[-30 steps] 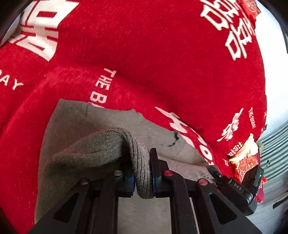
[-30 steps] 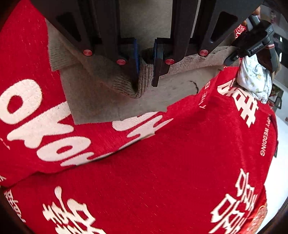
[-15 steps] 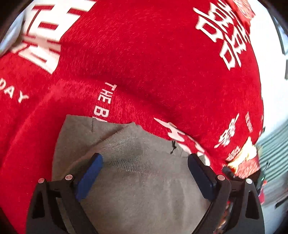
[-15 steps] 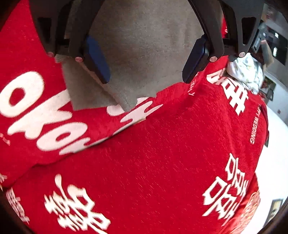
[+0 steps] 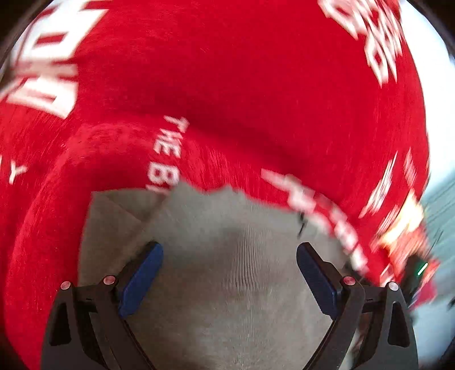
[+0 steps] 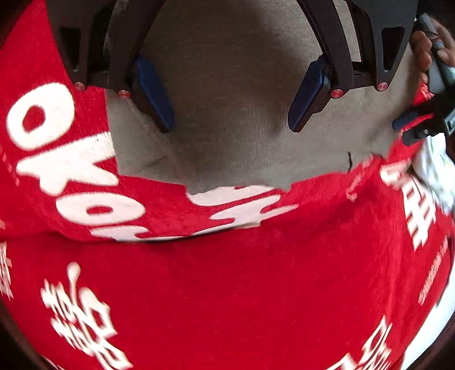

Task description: Fold small clothes

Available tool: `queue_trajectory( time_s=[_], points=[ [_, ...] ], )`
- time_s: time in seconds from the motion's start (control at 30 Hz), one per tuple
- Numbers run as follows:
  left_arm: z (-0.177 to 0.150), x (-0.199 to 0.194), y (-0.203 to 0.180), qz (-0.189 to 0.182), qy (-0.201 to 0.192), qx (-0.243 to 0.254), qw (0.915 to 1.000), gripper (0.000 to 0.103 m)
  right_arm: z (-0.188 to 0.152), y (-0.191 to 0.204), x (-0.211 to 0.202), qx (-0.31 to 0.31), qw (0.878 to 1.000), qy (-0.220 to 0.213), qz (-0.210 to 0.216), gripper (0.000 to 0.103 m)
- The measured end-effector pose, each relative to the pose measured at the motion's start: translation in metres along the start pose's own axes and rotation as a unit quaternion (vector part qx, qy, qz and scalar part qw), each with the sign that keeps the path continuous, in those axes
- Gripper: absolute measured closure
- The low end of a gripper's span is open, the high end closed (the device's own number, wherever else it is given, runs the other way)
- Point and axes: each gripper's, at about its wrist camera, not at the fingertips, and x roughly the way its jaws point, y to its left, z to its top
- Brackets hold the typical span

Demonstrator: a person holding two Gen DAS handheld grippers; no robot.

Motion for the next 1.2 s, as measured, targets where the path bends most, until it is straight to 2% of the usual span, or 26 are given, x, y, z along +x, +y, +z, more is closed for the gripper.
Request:
queue_trajectory(
  time_s=[0.07,0.13,0.23,0.3,0.37,0.4,0.43,0.5,0.53,0.6,0.63,0.7,0.77,0.83,0.87,0.93,1.0,1.07,1.13,1.2],
  points=[
    [0.003,-0.006,0.013,-0.016,-0.02,-0.033,0.9991,0.007,0.0,-0.003,-0.002,0.009,1.0,-0.009,0.007,0.018],
    [0.002,-0.008,0.021,-0.031,-0.021,-0.06,0.9975,0.007,0.0,-0.002,-0.001,0.004,1.0,-0.009,0.004,0.018],
    [-0.002,-0.024,0.008,-0.018,-0.035,-0.05,0.998,0.007,0.0,-0.001,-0.006,0.009,1.0,-0.008,0.0,0.018],
    [-0.015,-0.043,-0.013,-0.007,-0.047,-0.012,0.9988,0.007,-0.004,0.008,-0.025,0.002,0.999,-0.034,-0.03,0.018],
    [-0.032,-0.05,-0.03,0.001,-0.043,0.035,0.9985,0.007,-0.015,0.024,-0.046,-0.028,0.997,-0.065,-0.024,0.015],
    [-0.05,-0.047,-0.046,0.017,-0.026,0.078,0.9965,0.007,-0.026,0.035,-0.056,-0.043,0.996,-0.077,-0.021,0.01],
    [-0.058,-0.044,-0.055,0.032,-0.017,0.106,0.9937,0.007,-0.035,0.044,-0.06,-0.053,0.995,-0.08,-0.019,0.008],
    [-0.086,-0.036,-0.071,0.09,-0.01,0.171,0.9811,0.007,-0.057,0.061,-0.058,-0.082,0.995,-0.056,-0.015,0.008],
    [-0.096,-0.034,-0.072,0.106,-0.007,0.181,0.9777,0.007,-0.065,0.066,-0.053,-0.094,0.995,-0.041,-0.017,0.008],
    [-0.108,-0.026,-0.064,0.126,0.006,0.178,0.976,0.007,-0.083,0.072,-0.043,-0.126,0.991,-0.013,-0.042,0.008],
    [-0.114,-0.029,-0.061,0.136,-0.002,0.184,0.9736,0.007,-0.088,0.073,-0.043,-0.142,0.988,-0.017,-0.054,0.008],
    [-0.122,-0.038,-0.059,0.158,-0.016,0.197,0.9674,0.007,-0.093,0.068,-0.048,-0.159,0.985,-0.019,-0.071,0.001],
    [-0.124,-0.051,-0.058,0.159,-0.024,0.192,0.9681,0.007,-0.09,0.055,-0.058,-0.133,0.988,-0.013,-0.079,0.001],
    [-0.13,-0.068,-0.056,0.145,-0.034,0.17,0.9742,0.007,-0.09,0.048,-0.074,-0.113,0.989,-0.016,-0.091,0.0],
    [-0.135,-0.074,-0.055,0.125,-0.033,0.155,0.9794,0.007,-0.093,0.05,-0.084,-0.109,0.99,-0.022,-0.092,0.0],
    [-0.151,-0.08,-0.057,0.099,-0.026,0.154,0.9827,0.007,-0.105,0.059,-0.097,-0.106,0.99,-0.038,-0.089,0.0],
    [-0.169,-0.074,-0.064,0.102,-0.019,0.174,0.9793,0.007,-0.125,0.081,-0.097,-0.134,0.988,-0.036,-0.066,0.0],
    [-0.179,-0.07,-0.061,0.128,-0.014,0.181,0.975,0.007,-0.146,0.1,-0.086,-0.177,0.982,-0.022,-0.058,0.0],
    [-0.187,-0.076,-0.054,0.141,-0.026,0.19,0.9712,0.007,-0.158,0.1,-0.076,-0.194,0.978,-0.009,-0.075,0.0],
    [-0.192,-0.084,-0.048,0.148,-0.027,0.199,0.9683,0.007,-0.16,0.084,-0.083,-0.175,0.982,-0.027,-0.065,0.0]
  ],
)
